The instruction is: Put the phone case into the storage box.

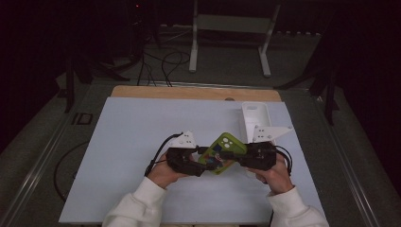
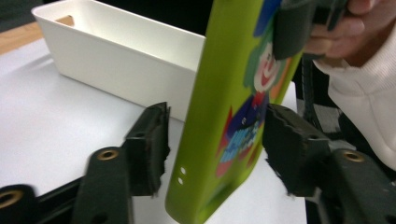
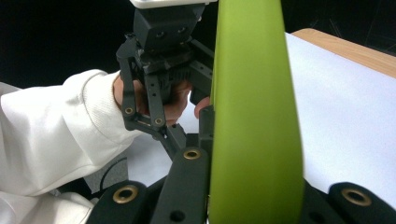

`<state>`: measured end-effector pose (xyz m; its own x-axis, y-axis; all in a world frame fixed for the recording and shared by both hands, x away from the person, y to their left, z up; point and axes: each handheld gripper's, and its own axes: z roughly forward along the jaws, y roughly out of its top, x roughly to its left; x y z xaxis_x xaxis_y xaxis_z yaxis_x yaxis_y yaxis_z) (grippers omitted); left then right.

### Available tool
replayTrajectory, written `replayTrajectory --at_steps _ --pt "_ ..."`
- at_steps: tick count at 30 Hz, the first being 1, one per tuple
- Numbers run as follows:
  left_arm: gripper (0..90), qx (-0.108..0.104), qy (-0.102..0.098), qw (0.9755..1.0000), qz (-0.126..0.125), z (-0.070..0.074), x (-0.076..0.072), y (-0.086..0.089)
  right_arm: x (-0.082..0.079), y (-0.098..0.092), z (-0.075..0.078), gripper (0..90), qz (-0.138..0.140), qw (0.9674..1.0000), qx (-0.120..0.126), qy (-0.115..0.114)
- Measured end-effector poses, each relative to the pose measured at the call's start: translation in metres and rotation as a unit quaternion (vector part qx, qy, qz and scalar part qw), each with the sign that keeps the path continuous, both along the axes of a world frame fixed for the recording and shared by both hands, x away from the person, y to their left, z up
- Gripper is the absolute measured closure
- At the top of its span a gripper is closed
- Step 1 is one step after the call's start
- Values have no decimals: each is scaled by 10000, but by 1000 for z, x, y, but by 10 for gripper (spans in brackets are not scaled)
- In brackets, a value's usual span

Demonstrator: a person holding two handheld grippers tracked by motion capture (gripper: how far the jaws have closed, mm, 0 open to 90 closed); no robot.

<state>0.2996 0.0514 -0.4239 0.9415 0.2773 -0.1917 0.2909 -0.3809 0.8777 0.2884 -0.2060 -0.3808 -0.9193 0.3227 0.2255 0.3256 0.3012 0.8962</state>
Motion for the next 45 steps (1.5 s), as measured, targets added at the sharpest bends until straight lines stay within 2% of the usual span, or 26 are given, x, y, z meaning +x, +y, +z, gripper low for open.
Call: replayTrajectory --at_steps 1,5,6,8,10,14,17,18,21,22,23,25,26,27,29,30,31,33,38,45 --pt "476 -2 4 10000 -23 0 0 0 0 1 1 881 24 10000 -39 -4" --pt "564 -50 20 10000 -71 -2 0 3 0 1 2 882 -10 9999 -111 -47" --pt "609 -75 26 9999 -115 -2 0 5 1 -1 2 882 -28 9999 -113 -34" --pt "628 -83 30 9999 -135 -3 0 5 2 -1 2 882 -36 10000 -88 -17" --pt "679 2 25 9997 -250 -4 -1 5 3 -1 2 881 -30 10000 -80 -23" --pt "728 77 45 9994 -334 -6 -1 2 4 0 3 879 -5 9999 -93 -68" --pt "749 38 80 9992 -378 -8 -1 2 3 0 4 874 -8 9999 -78 -80" --pt "769 47 73 9992 -386 -8 -1 2 4 0 4 836 -19 10000 2 -81" --pt "772 32 4 9994 -339 -8 -2 1 4 -1 4 812 -40 9999 43 -86" --pt "774 34 -35 9994 -333 -7 -2 1 4 -1 4 730 -99 9999 58 -101" --pt "774 44 -55 9995 -322 -7 -3 0 4 -1 4 730 -99 9999 58 -101" --pt "775 46 -99 9995 -284 -7 -4 0 5 -2 4 612 -303 9995 97 -71" --pt "775 44 -119 9996 -262 -6 -4 0 5 -2 4 612 -303 9995 97 -71" --pt "776 35 -134 9996 -227 -6 -4 1 6 -4 4 510 -465 9988 160 -49" --pt "776 39 -162 9998 -123 -6 -3 3 8 -6 4 404 -687 9974 202 56" --pt "776 39 -162 9998 -123 -6 -3 3 8 -6 4 404 -687 9974 202 56" --pt "776 25 -163 9998 -97 -5 -3 3 9 -8 4 366 -848 9961 217 92" --pt "776 9 -186 9998 -42 -5 -2 5 9 -9 4 346 -886 9958 212 95" --pt "776 -41 -206 9997 89 -3 -1 7 7 -10 2 201 -1154 9932 159 11" --pt "775 -51 -228 9994 262 -2 -1 9 5 -10 3 132 -1294 9915 141 -66"
